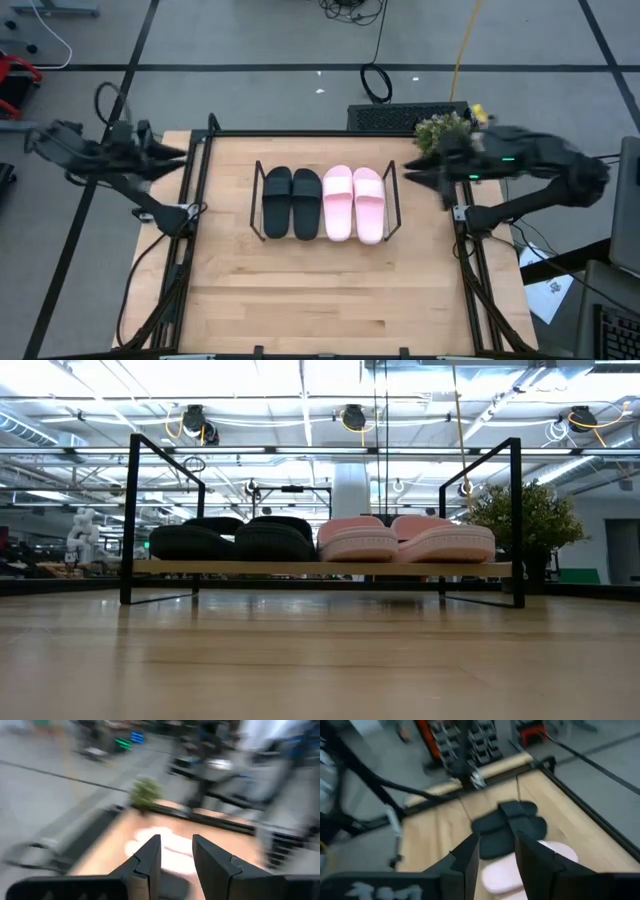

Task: Pick and place slides into the shelf
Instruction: Return to Home Position

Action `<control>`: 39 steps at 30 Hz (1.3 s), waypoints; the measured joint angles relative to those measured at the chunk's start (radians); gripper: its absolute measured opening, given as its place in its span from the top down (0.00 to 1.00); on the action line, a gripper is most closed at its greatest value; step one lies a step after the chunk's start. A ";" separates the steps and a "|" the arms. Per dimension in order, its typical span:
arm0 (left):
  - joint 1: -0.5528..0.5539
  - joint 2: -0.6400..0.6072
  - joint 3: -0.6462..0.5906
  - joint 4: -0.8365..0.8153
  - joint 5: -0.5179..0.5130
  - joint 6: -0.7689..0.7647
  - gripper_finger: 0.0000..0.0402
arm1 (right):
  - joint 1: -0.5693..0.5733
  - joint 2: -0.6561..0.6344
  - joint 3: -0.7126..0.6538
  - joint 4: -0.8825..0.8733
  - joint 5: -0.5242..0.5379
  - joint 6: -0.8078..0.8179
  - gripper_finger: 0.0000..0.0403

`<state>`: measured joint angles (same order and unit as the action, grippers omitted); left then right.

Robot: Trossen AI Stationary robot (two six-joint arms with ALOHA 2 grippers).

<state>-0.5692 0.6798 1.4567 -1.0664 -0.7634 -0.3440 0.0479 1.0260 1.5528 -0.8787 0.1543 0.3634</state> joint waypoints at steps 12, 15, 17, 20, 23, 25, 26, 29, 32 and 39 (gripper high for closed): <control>-0.010 -0.312 -0.378 0.226 0.340 0.109 0.72 | 0.217 -0.363 -0.393 0.243 -0.094 0.047 0.71; -0.010 -0.401 -0.511 0.363 0.390 0.125 0.72 | 0.247 -0.440 -0.537 0.366 -0.142 0.079 0.71; -0.010 -0.457 -0.601 0.447 0.436 0.124 0.72 | 0.265 -0.492 -0.622 0.454 -0.157 0.072 0.71; -0.010 -0.538 -0.728 0.539 0.472 0.131 0.72 | 0.286 -0.580 -0.733 0.578 -0.159 0.069 0.71; -0.010 -0.620 -0.831 0.633 0.502 0.144 0.72 | 0.300 -0.674 -0.819 0.675 -0.157 0.066 0.71; -0.010 -0.668 -0.896 0.675 0.523 0.157 0.72 | 0.308 -0.730 -0.869 0.736 -0.157 0.056 0.71; -0.011 -0.677 -0.925 0.704 0.529 0.167 0.72 | 0.310 -0.754 -0.897 0.763 -0.158 0.053 0.71; -0.010 -0.675 -0.982 0.779 0.574 0.187 0.72 | 0.314 -0.811 -0.982 0.824 -0.158 0.048 0.71; -0.011 -0.671 -1.045 0.865 0.589 0.187 0.72 | 0.315 -0.861 -1.058 0.872 -0.161 0.067 0.71; -0.011 -0.675 -1.148 0.947 0.615 0.189 0.72 | 0.314 -0.981 -1.157 0.904 -0.195 0.055 0.71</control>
<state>-0.5804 0.0045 0.3088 -0.1195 -0.1481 -0.1555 0.3622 0.0448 0.3959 0.0254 -0.0408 0.4187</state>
